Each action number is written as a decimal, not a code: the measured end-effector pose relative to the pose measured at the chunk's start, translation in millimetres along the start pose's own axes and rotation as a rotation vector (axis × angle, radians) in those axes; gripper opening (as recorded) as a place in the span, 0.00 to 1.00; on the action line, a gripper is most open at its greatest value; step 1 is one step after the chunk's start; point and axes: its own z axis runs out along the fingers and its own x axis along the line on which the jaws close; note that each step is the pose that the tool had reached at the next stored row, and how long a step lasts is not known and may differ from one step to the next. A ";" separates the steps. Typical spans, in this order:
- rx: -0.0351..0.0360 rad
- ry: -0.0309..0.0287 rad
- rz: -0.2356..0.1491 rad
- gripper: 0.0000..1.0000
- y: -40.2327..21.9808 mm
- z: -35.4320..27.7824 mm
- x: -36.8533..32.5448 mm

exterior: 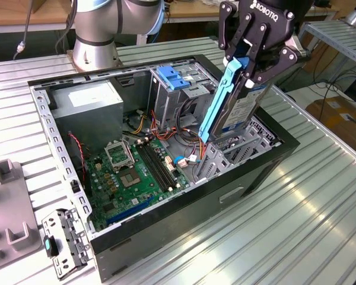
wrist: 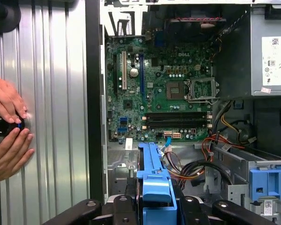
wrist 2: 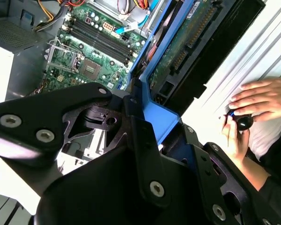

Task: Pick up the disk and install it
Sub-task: 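Insert the disk into the insertion slot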

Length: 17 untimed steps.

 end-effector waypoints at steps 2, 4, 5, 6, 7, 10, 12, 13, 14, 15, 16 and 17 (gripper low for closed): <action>0.0000 0.0000 0.000 0.37 -3.3 1.3 -0.1; 0.0000 -0.0002 0.000 0.37 -9.8 3.8 0.3; 0.0000 0.0001 0.000 0.37 -12.2 4.6 0.8; 0.0000 0.0000 0.000 0.37 -15.5 5.9 1.6; 0.0000 -0.0001 0.000 0.37 -17.8 6.9 2.3; 0.0000 0.0000 0.000 0.37 -26.5 10.7 4.9; 0.0000 -0.0001 0.000 0.37 -31.3 13.0 5.7; 0.0001 0.0003 0.000 0.37 -32.8 13.8 5.7; 0.0012 0.0007 0.000 0.37 -34.4 15.4 5.6; 0.0038 0.0006 0.000 0.37 -36.1 18.3 5.6; 0.0049 0.0005 0.000 0.37 -37.3 20.2 5.6; 0.0051 0.0006 0.000 0.37 -38.1 21.2 5.5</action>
